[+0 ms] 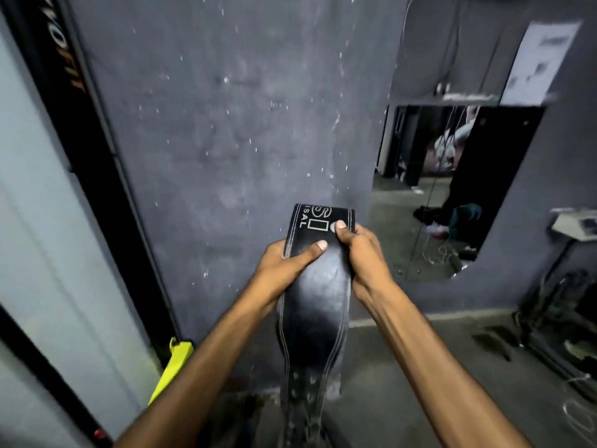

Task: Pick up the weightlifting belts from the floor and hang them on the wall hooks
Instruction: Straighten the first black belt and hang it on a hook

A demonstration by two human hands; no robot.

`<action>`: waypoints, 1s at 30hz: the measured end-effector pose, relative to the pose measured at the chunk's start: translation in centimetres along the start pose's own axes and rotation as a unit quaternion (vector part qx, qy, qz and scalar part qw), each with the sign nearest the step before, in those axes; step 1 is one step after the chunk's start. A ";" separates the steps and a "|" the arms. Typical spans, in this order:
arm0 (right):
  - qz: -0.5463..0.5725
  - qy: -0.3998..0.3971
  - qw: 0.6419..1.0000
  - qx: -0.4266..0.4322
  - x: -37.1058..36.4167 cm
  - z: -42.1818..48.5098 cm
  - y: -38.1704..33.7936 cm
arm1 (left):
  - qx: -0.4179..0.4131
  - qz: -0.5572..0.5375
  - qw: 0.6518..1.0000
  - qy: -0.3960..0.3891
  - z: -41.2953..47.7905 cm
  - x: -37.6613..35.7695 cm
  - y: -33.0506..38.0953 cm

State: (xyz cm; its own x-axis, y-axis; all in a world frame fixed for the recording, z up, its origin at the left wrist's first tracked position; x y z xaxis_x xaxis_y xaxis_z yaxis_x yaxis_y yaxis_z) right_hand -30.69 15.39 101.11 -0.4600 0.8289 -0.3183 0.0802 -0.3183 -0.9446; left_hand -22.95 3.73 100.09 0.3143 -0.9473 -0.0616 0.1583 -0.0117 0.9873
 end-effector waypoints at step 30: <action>-0.244 -0.191 0.916 0.256 -2.5 -11.1 -16.6 | -0.161 -0.087 0.982 -0.045 -1.0 -3.0 26.5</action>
State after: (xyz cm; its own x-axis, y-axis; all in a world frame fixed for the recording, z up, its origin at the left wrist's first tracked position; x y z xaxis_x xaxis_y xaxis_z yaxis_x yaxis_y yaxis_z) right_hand -21.04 23.75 116.68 -0.6140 0.7396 0.2757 -0.5978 -0.2077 -0.7743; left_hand -18.82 6.61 126.25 0.1743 -0.9647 -0.1974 0.4941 -0.0877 0.8650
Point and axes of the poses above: each hand's wrist, its own z-axis towards the middle knuckle, its own x-axis out of the back of the hand, y = z × x, the point moved 6 cm from there along z, towards the middle knuckle, and after that the axes turned 4 degrees about -y, right-handed, at the moved point
